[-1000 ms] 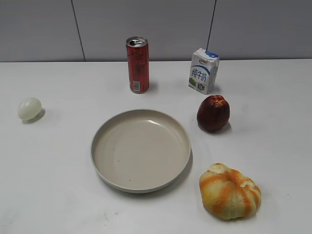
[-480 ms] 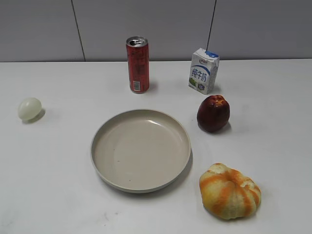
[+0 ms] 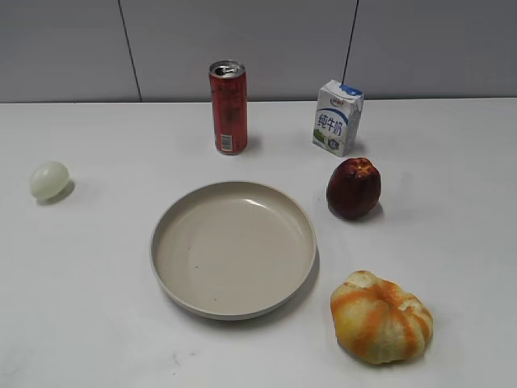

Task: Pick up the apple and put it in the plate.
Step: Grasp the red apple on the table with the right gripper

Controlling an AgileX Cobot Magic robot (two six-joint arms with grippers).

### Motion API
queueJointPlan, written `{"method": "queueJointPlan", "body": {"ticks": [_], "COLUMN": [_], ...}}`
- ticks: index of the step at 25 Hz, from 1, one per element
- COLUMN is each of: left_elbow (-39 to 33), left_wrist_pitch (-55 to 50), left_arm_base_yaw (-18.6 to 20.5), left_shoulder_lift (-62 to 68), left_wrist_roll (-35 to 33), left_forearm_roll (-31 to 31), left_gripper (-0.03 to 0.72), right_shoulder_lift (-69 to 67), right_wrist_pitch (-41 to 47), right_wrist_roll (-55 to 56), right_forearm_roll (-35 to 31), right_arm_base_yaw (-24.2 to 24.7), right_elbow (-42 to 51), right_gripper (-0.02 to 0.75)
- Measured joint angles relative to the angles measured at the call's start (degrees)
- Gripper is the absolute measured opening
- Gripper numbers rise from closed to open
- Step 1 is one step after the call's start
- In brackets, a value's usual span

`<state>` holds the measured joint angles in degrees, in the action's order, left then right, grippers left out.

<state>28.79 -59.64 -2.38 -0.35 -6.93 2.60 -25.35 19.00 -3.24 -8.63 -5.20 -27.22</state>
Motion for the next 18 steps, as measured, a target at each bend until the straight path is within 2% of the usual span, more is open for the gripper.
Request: {"method": "queueJointPlan", "body": {"ticks": [5, 14, 18], "left_elbow": [0.0, 0.0, 0.0], "left_wrist_pitch": [0.0, 0.0, 0.0], "left_arm_base_yaw": [0.0, 0.0, 0.0], "left_shoulder_lift": [0.0, 0.0, 0.0], "left_wrist_roll": [0.0, 0.0, 0.0], "left_forearm_roll": [0.0, 0.0, 0.0], "left_gripper": [0.239, 0.239, 0.239], "right_shoulder_lift": [-20.91, -57.61, -70.07], "right_wrist_pitch": [-0.39, 12.41, 14.5], "right_wrist_roll": [-4.42, -7.06, -7.07], "right_forearm_roll": [-1.98, -2.22, -2.22], "right_arm_base_yaw": [-1.29, -12.43, -14.48], "right_elbow": [-7.45, -31.42, -40.71], "right_gripper": [0.684, 0.675, 0.667]}}
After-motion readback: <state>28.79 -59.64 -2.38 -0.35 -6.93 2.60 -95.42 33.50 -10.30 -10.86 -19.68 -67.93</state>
